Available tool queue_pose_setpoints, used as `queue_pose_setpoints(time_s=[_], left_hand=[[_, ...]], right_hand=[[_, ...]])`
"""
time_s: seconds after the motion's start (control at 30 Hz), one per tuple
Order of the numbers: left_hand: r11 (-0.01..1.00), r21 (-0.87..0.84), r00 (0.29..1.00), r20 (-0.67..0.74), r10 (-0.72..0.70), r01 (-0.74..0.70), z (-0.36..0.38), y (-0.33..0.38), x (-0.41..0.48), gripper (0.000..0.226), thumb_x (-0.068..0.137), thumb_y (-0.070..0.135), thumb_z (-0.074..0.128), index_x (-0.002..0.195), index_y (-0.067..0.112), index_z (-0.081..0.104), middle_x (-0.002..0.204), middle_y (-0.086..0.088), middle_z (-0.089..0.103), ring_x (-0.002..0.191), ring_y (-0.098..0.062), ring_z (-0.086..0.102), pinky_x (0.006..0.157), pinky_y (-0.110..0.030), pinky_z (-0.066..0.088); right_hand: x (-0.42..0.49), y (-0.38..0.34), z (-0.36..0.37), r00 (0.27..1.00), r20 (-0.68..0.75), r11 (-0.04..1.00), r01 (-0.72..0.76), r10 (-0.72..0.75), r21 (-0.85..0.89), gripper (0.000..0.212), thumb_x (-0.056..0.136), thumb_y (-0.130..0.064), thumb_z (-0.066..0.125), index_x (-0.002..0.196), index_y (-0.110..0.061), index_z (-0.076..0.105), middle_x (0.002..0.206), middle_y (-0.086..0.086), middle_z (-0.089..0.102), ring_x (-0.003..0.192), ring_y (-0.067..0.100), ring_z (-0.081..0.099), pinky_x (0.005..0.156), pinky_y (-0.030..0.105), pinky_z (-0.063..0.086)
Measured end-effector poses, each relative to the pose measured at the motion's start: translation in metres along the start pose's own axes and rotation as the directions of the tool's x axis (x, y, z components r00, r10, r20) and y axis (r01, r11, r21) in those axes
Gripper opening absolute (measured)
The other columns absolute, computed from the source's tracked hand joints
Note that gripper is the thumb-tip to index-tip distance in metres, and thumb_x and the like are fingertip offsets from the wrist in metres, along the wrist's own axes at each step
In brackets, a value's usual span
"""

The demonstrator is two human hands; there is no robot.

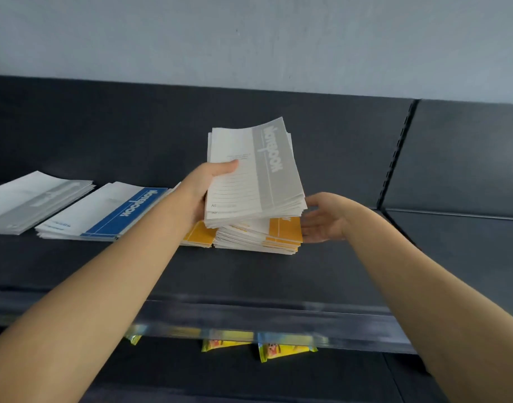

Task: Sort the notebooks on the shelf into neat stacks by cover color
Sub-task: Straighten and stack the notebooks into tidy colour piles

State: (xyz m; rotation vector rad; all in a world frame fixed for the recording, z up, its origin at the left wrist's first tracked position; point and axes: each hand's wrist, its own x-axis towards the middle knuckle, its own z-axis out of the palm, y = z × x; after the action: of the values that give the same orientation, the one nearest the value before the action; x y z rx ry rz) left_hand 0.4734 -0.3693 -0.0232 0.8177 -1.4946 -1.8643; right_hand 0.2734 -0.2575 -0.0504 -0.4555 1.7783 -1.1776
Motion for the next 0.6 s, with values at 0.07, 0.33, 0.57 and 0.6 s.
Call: queue_pose_setpoints(time_s=[0.07, 0.33, 0.57, 0.6], left_hand=[[0.999, 0.017, 0.999, -0.044, -0.031, 0.031, -0.02, -0.002, 0.004, 0.03, 0.091, 0.028, 0.063, 0.116, 0.012, 0.065, 0.099, -0.012, 0.073, 0.085, -0.03, 0.071, 0.059, -0.037, 0.057], [0.956, 0.132, 0.965, -0.026, -0.26, 0.261, -0.043, -0.014, 0.016, 0.025, 0.088, 0.025, 0.067, 0.106, 0.007, 0.067, 0.083, -0.013, 0.075, 0.081, -0.033, 0.07, 0.067, -0.042, 0.057], [0.947, 0.136, 0.945, 0.11, -0.308, 0.292, -0.036, -0.021, 0.027, 0.025, 0.091, 0.026, 0.062, 0.109, 0.009, 0.07, 0.097, -0.01, 0.075, 0.082, -0.028, 0.073, 0.071, -0.037, 0.058], [0.95, 0.131, 0.948, 0.108, -0.298, 0.284, -0.036, -0.022, 0.029, 0.025, 0.091, 0.025, 0.062, 0.109, 0.009, 0.07, 0.098, -0.01, 0.075, 0.084, -0.027, 0.072, 0.074, -0.038, 0.057]], right_hand=[[0.0, -0.002, 0.007, 0.999, -0.01, 0.998, -0.045, 0.045, 0.04, 0.057, 0.086, -0.019, 0.068, 0.131, 0.007, 0.044, 0.116, 0.022, 0.063, 0.1, 0.036, 0.064, 0.074, 0.046, 0.055], [0.012, -0.01, 0.014, 0.995, -0.006, 0.994, -0.097, 0.097, -0.051, 0.045, 0.085, -0.015, 0.069, 0.125, -0.006, 0.05, 0.112, 0.014, 0.064, 0.093, 0.029, 0.063, 0.068, 0.037, 0.051], [0.013, -0.005, 0.018, 0.995, -0.053, 0.996, -0.082, 0.081, -0.016, 0.044, 0.08, -0.021, 0.072, 0.118, -0.012, 0.051, 0.104, 0.014, 0.067, 0.085, 0.03, 0.067, 0.061, 0.037, 0.052], [0.013, -0.005, 0.019, 0.996, -0.048, 0.997, -0.078, 0.078, -0.008, 0.043, 0.081, -0.022, 0.071, 0.118, -0.011, 0.051, 0.105, 0.015, 0.067, 0.087, 0.031, 0.067, 0.064, 0.039, 0.054]])
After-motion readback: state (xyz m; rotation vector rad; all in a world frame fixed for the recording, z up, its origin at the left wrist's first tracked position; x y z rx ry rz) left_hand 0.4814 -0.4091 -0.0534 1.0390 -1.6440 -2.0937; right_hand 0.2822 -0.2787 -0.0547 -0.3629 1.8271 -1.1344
